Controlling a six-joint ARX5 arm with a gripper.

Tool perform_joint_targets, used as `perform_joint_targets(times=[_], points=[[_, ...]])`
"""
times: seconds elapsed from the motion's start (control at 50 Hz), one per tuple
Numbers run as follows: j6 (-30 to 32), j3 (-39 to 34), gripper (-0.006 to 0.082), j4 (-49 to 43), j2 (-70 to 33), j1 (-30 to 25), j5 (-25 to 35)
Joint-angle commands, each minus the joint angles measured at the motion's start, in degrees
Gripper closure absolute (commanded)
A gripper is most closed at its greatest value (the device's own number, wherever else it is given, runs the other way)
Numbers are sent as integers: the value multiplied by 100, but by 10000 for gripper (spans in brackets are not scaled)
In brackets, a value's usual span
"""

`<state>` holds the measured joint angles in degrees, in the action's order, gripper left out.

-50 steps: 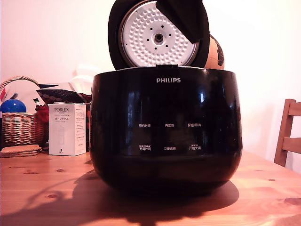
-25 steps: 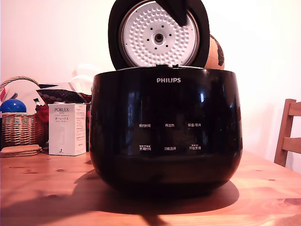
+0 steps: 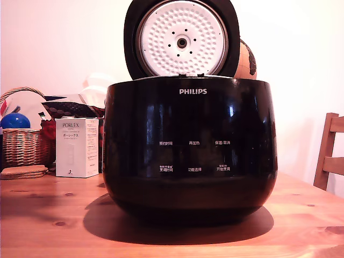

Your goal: Place the pot you are holding inside the rice cooker

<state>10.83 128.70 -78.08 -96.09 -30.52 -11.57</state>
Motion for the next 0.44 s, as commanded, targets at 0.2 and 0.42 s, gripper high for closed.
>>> perform_joint_targets(times=[0.2, 0.42], points=[[-55, 44, 791, 17, 306, 802, -13], [-39, 44, 790, 17, 321, 970, -9]])
